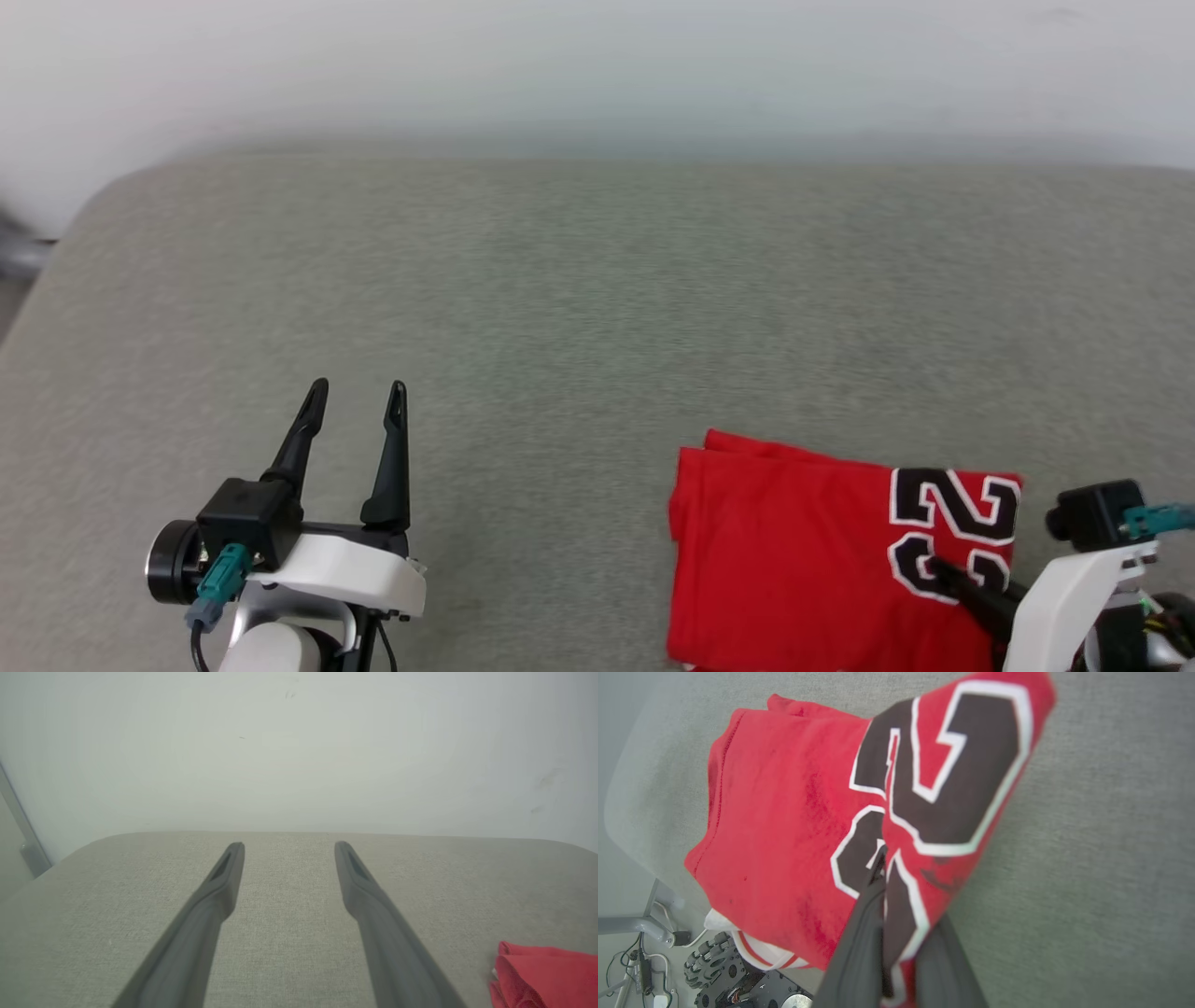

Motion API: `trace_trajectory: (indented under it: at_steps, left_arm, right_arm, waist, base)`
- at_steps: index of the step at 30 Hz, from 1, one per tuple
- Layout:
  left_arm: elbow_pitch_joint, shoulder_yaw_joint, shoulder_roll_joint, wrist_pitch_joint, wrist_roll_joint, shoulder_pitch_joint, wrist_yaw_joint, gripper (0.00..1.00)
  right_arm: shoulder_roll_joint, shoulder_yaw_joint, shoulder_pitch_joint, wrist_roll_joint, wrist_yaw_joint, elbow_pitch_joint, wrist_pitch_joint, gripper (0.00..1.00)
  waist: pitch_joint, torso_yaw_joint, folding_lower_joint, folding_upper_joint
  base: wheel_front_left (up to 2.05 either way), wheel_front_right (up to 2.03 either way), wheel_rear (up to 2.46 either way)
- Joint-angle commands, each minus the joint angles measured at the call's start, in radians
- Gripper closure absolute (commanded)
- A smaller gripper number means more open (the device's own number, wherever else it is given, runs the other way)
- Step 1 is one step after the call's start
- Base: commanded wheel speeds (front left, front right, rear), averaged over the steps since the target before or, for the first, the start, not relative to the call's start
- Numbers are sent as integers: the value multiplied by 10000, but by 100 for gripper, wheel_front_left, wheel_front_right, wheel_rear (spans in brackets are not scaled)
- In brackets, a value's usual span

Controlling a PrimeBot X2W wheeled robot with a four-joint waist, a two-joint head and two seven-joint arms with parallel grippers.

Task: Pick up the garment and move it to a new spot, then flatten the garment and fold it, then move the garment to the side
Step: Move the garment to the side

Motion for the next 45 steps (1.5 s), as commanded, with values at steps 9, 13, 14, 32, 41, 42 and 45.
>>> trace_trajectory:
  at_steps: [9,13,14,32,41,42,45]
  left_arm:
    - [-314,7,235,-5,250,-399,-87,0]
    - [-600,30,473,126,358,-695,-86,0]
    - [-691,35,542,210,389,-785,-80,0]
    - [-2940,-620,1091,1408,1114,-3383,-378,0]
    - [-3200,-942,1048,1439,1234,-4114,-506,0]
    - [-3170,-953,1038,1416,1229,-4130,-499,0]
    - [-3073,-995,1006,1360,1192,-4141,-468,0]
  right_arm:
    - [-460,-295,-1207,-724,-10,-14,286,100]
    - [-517,-92,-2181,-1045,-10,392,96,100]
    - [-534,-99,-2488,-1190,-10,507,-6,100]
    - [-1866,-2137,-6835,-3810,-13,3604,-833,100]
    - [-1714,-3879,-7704,-5345,-13,4948,-1961,82]
    - [-1610,-4038,-7768,-5474,-13,5087,-2142,10]
    - [-1416,-4448,-7878,-6128,-15,5392,-2683,0]
  waist:
    - [837,-2634,0,0]
    - [1395,-3514,0,0]
    - [1582,-3706,0,0]
    - [5006,-3620,0,0]
    - [5712,-3173,0,0]
    - [5722,-3151,0,0]
    - [5678,-3089,0,0]
  base:
    - [0,0,0]
    - [0,0,0]
    - [0,0,0]
    - [0,0,0]
    - [0,0,0]
    - [0,0,0]
    - [0,0,0]
